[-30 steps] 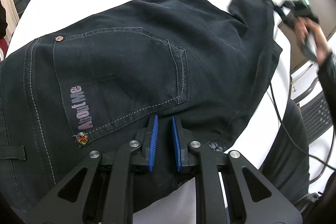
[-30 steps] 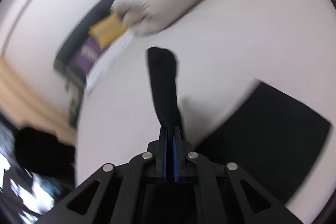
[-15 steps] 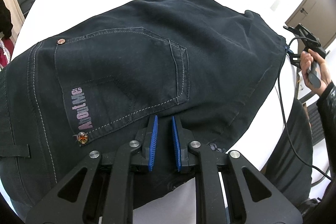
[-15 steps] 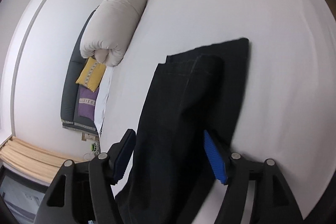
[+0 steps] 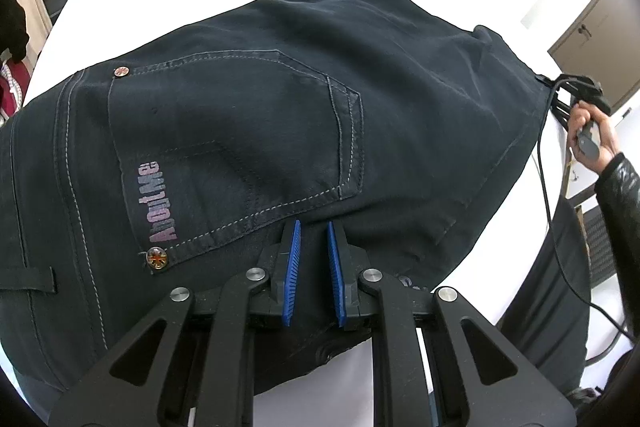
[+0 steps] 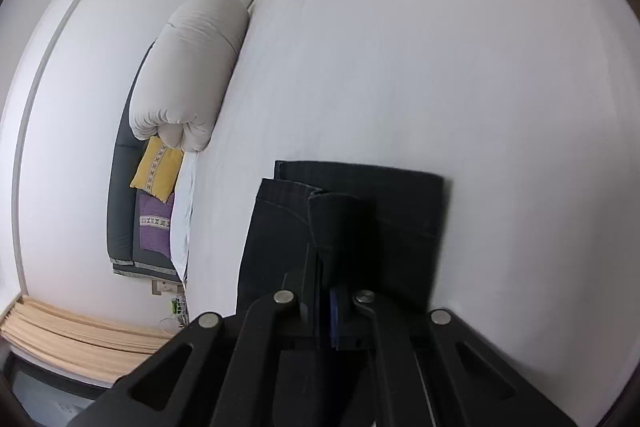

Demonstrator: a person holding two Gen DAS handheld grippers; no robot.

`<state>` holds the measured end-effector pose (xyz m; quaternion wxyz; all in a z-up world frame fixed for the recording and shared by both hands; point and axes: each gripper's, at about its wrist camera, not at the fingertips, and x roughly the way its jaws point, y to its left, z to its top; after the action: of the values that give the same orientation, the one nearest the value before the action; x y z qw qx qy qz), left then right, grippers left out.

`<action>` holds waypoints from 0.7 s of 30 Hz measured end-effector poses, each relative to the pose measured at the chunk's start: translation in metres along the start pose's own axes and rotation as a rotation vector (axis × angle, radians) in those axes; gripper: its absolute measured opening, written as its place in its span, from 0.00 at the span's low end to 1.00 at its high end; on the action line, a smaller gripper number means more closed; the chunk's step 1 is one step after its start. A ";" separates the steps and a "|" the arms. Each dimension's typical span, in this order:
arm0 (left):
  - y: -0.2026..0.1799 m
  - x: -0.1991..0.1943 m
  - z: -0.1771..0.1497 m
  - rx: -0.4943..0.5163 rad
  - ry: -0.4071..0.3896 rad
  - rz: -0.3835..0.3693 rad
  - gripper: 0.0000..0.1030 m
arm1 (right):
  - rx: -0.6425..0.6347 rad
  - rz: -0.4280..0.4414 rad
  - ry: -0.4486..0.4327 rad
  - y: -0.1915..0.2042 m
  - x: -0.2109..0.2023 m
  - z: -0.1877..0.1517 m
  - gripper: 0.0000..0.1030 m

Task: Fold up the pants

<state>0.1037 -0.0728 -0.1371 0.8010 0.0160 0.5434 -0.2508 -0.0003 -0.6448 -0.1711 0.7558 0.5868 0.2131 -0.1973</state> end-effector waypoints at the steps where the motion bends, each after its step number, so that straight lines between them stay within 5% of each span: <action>1: 0.001 0.000 0.001 -0.007 0.002 -0.004 0.14 | -0.001 0.003 -0.011 0.000 -0.005 0.000 0.04; 21: 0.024 -0.013 -0.005 -0.069 -0.024 -0.069 0.14 | -0.015 -0.005 -0.064 -0.025 -0.012 0.007 0.00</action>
<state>0.1060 -0.0451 -0.1339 0.7984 -0.0336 0.5421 -0.2598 -0.0236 -0.6569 -0.1828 0.7661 0.5740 0.1920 -0.2162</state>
